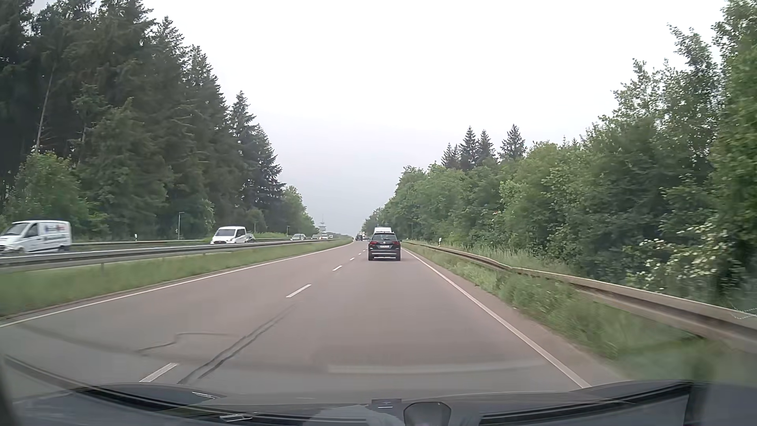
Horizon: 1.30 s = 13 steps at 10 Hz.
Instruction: Follow the waypoints while adhering to traffic rules and regulations
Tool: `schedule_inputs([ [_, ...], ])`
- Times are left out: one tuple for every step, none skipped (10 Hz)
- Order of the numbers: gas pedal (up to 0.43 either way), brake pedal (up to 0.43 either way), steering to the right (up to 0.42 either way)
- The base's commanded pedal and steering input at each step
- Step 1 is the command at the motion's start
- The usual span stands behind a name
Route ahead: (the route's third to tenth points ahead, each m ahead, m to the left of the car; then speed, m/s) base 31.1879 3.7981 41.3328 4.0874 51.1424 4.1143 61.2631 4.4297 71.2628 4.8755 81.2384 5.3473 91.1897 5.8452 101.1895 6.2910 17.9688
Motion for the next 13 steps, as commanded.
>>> schedule_inputs([
  [0.220, 0.000, -0.002],
  [0.220, 0.000, -0.001],
  [0.220, 0.000, -0.001],
  [0.220, 0.000, -0.001],
  [0.209, 0.000, -0.002],
  [0.209, 0.000, -0.002],
  [0.197, 0.000, -0.002],
  [0.189, 0.000, -0.002],
  [0.189, 0.000, -0.001],
  [0.177, 0.000, -0.002],
  [0.177, 0.000, -0.002],
  [0.177, 0.000, -0.002],
  [0.177, 0.000, -0.002],
])
